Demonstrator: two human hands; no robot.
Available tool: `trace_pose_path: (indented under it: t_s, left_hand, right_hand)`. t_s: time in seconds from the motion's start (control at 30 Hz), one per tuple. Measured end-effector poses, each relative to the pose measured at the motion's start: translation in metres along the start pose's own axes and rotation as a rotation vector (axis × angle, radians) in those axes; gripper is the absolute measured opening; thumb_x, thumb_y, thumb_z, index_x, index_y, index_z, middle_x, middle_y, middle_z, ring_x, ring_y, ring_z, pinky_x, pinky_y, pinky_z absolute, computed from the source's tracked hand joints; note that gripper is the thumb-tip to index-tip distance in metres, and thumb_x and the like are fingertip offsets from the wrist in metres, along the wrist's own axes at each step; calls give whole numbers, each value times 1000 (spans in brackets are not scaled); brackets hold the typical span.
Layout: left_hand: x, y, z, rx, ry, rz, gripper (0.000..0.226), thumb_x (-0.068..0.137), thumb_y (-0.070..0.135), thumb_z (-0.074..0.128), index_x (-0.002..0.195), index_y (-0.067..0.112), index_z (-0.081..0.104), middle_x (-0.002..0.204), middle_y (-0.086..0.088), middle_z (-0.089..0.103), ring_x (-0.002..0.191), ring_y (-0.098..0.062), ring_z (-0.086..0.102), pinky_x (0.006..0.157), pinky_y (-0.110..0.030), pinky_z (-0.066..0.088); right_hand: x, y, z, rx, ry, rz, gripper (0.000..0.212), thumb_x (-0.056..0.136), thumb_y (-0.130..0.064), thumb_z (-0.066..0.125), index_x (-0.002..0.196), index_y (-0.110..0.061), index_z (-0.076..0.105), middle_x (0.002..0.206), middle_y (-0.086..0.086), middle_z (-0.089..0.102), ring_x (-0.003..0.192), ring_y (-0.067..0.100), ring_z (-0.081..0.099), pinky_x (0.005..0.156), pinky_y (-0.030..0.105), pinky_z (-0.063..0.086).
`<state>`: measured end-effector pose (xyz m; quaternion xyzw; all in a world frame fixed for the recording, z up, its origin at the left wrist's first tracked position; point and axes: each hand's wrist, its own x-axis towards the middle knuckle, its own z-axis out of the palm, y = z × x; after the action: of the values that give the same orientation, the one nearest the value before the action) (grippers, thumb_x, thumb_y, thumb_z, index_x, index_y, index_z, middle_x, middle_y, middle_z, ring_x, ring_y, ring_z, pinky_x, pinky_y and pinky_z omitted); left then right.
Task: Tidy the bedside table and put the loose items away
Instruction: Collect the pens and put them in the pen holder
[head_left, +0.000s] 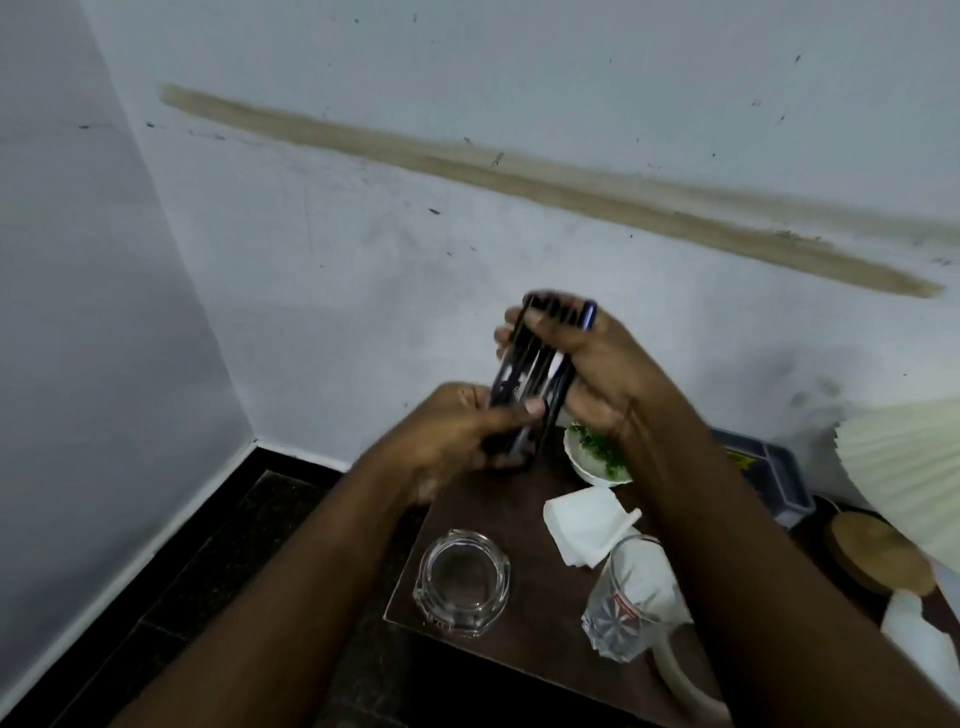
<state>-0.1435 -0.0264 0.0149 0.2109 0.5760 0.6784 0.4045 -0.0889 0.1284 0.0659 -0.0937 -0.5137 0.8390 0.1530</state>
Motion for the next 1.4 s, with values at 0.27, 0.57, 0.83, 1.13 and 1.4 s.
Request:
trace_pose_path:
  t_s: [0.27, 0.57, 0.83, 1.13, 1.4]
  left_hand:
    - [57, -4, -30, 819, 366, 342, 23, 90, 34, 75, 111, 25, 76, 115, 6, 71, 108, -12, 64, 88, -24, 50]
    - [71, -43, -20, 1191, 283, 377, 52, 68, 83, 60, 102, 45, 71, 107, 16, 50, 115, -15, 41, 91, -41, 30]
    - [76, -37, -21, 946, 473, 571, 19, 92, 41, 69, 101, 26, 77, 102, 4, 63, 101, -18, 58, 83, -36, 46]
    - [94, -13, -38, 879, 470, 332, 19, 91, 31, 75, 95, 14, 80, 82, 0, 76, 78, -14, 72, 78, -35, 59]
    - [101, -13, -45, 866, 493, 333, 18, 90, 30, 75, 99, 14, 79, 89, 2, 76, 85, -11, 69, 77, -27, 51]
  right_hand:
    - [92, -7, -36, -336, -1, -208, 18, 93, 7, 64, 107, -5, 66, 104, 20, 72, 102, 40, 72, 98, 50, 56]
    - [105, 58, -71, -352, -64, -120, 17, 91, 4, 68, 107, -2, 67, 101, 19, 74, 94, 36, 74, 92, 45, 60]
    - [103, 75, -71, -322, -153, -17, 18, 92, 6, 64, 104, -7, 69, 96, 13, 74, 91, 24, 72, 78, 32, 59]
    - [106, 67, -81, -330, -131, -23, 29, 84, 6, 72, 111, -3, 68, 103, 22, 74, 97, 32, 73, 84, 37, 59]
    - [106, 67, -75, -327, 84, -62, 41, 87, -48, 74, 99, -9, 72, 100, 16, 78, 92, 30, 76, 83, 40, 58]
